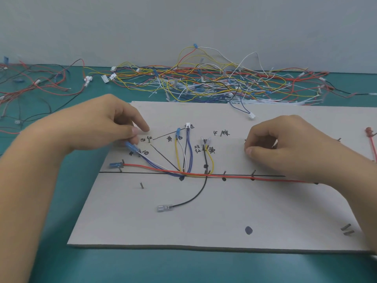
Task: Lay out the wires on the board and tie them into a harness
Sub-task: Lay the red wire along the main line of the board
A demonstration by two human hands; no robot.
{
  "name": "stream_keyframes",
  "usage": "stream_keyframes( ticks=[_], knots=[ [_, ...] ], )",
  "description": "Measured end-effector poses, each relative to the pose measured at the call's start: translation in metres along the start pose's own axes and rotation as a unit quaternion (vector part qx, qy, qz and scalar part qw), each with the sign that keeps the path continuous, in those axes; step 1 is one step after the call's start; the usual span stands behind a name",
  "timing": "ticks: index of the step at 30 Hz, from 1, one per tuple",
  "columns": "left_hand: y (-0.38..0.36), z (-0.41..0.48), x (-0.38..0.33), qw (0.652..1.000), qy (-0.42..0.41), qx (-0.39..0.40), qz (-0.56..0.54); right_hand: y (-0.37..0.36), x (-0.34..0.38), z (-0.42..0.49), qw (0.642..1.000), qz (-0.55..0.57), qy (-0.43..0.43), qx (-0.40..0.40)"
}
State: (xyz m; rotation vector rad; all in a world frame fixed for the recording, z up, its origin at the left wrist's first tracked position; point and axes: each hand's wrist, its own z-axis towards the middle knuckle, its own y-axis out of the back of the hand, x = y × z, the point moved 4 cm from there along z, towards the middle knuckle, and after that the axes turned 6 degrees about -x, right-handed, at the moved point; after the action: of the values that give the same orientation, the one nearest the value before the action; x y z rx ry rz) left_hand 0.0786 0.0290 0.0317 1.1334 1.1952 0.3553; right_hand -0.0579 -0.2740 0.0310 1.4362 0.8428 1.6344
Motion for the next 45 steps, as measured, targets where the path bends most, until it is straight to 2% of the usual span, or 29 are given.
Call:
stream_keyframes(
  ticks=[11, 19, 28, 38, 41, 45],
  knots=[
    [-0.007, 0.003, -0.005, 1.0, 0.014, 0.001, 0.01, 0.002, -0.008, 0.004, 0.998, -0.015, -0.052, -0.035],
    [-0.009, 0.004, -0.006, 1.0, 0.015, -0.006, -0.001, 0.006, -0.005, 0.004, 0.992, 0.015, -0.104, -0.07],
    [-0.01, 0.007, -0.007, 0.999, 0.019, -0.046, -0.004, 0.014, -0.006, 0.003, 0.99, 0.025, -0.088, -0.107],
    [-0.016, 0.012, -0.007, 0.995, -0.003, -0.085, -0.051, -0.002, 0.005, 0.0, 0.999, 0.009, -0.041, -0.027],
    [-0.021, 0.016, -0.006, 0.995, -0.015, -0.087, -0.034, -0.006, 0.01, -0.004, 0.999, -0.006, -0.041, -0.01],
    [-0.024, 0.02, 0.0, 0.995, -0.018, -0.094, -0.026, -0.014, 0.019, -0.009, 0.999, 0.002, 0.004, 0.042]
  ],
)
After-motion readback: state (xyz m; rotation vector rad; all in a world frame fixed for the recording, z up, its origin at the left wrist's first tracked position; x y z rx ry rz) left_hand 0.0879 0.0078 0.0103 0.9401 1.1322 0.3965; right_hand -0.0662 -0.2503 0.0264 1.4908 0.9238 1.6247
